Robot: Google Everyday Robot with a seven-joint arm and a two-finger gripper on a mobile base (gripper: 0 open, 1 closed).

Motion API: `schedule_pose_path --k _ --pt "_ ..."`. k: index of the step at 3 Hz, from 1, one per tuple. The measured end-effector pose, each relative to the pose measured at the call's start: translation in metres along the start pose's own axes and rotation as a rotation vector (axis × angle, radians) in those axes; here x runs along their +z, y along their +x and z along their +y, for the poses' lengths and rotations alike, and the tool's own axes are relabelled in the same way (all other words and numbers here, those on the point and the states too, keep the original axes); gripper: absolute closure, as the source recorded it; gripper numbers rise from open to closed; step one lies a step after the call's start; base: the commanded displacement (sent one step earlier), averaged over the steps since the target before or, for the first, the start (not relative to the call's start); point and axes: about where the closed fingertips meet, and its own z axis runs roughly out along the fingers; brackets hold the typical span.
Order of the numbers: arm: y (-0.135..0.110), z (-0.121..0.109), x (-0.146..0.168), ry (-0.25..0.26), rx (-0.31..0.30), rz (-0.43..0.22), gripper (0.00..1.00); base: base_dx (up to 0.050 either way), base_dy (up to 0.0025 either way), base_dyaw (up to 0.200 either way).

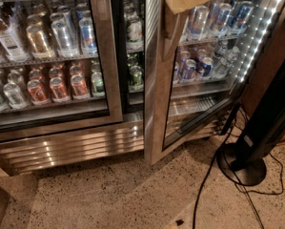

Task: Open right fridge door

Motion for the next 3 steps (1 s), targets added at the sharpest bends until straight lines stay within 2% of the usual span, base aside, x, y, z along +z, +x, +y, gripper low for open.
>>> schedule_pose_path --k 3 --pt "0.0061 0.0085 -0.0097 0.0 0.002 0.007 1.0 0.0 0.0 0.0"
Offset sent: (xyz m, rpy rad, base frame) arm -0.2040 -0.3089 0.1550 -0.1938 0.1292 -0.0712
